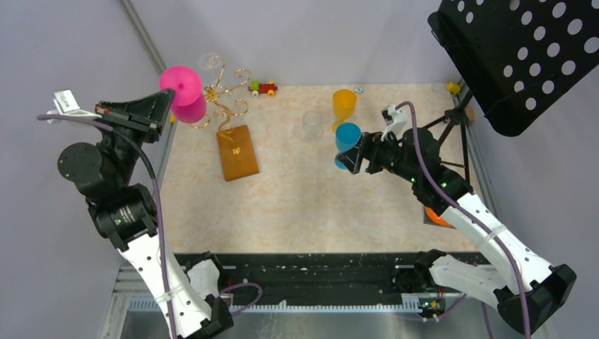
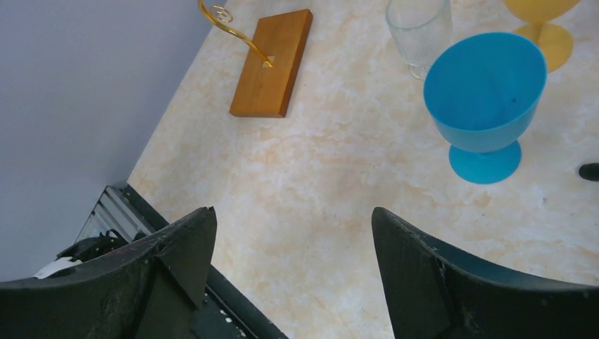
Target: Take the wine glass off the wine glass rack
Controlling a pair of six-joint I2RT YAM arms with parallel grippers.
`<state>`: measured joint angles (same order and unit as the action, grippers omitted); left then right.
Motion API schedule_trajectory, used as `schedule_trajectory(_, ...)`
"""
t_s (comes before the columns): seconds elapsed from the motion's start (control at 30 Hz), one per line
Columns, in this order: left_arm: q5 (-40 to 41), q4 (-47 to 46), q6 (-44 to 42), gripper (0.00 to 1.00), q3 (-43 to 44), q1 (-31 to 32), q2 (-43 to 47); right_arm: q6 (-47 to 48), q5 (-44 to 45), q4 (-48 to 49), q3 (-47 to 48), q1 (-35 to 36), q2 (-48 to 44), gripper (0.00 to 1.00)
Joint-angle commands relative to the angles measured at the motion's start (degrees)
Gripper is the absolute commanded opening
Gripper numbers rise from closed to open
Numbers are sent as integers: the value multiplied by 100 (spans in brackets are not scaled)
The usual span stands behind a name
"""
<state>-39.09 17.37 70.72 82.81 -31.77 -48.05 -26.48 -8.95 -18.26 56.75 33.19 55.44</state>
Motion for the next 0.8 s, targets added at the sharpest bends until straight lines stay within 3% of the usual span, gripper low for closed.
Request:
schedule_trajectory(0.0,-822,-1658,1078,0,-75,237,25,-176,-382,698,-17,-23,-37,83)
schedule_trajectory(0.17,-671,-3015,1949,0,-799,825,82,-742,-526,1658,-138,-22,10,83)
schedule_trajectory(0.43,-264,-4276,2223,0,-1643,2772,-588,-2735,-937,5281,-1423,-18,-17,83)
schedule_trajectory(0.67,-111,-5471,3200,0,-1973,3889,-1314,-3233,-429,6666,-2050,-16,-193,84)
schedule_trajectory(0.77,-29,-5980,3767,0,-2180,4087,-1513,-3267,-211,6728,-2137,-18,-303,85)
